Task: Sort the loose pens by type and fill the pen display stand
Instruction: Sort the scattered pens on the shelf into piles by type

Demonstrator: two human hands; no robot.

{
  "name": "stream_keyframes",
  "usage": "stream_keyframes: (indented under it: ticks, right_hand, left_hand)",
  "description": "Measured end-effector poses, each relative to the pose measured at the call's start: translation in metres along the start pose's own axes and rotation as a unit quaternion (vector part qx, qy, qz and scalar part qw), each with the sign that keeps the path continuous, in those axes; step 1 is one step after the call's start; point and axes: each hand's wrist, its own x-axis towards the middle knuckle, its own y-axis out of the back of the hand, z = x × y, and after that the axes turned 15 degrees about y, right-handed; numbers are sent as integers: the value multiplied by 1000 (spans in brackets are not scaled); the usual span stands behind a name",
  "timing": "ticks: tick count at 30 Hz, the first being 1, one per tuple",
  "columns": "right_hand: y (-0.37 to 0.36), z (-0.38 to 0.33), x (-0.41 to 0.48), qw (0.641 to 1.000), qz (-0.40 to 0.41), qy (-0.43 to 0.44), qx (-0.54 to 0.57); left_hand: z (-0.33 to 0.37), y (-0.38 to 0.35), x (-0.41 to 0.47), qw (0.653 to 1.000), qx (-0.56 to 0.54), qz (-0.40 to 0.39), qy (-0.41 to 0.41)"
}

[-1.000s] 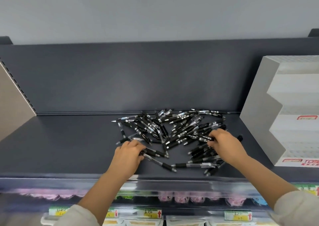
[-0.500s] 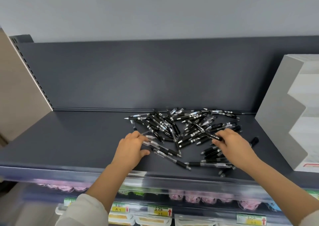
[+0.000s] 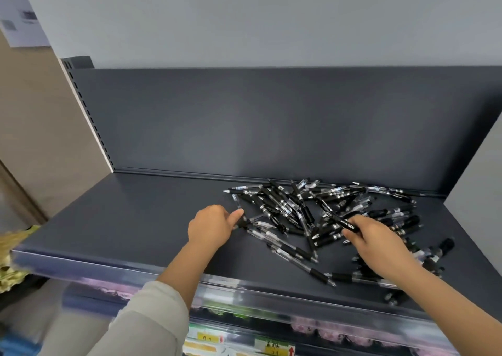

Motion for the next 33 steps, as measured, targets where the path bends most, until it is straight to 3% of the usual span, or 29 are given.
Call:
stream_keyframes:
  ticks: [6,12,24,33]
  right_hand:
    - [-3,2,5,1000,-12,-19,-5]
    - [-7,4,8,1000,-6,-21,3]
    - [-13,-7,12,1000,9,2,19]
    - [-18,-15,9,1000,17,-10,24]
  left_hand:
    - [17,-11,23,994,18,-87,66]
    - [18,-18,28,985,-66,-148,65]
    - [-36,14,19,991,-108,-54,62]
    - [-24,18,-31,995,-94,37,2]
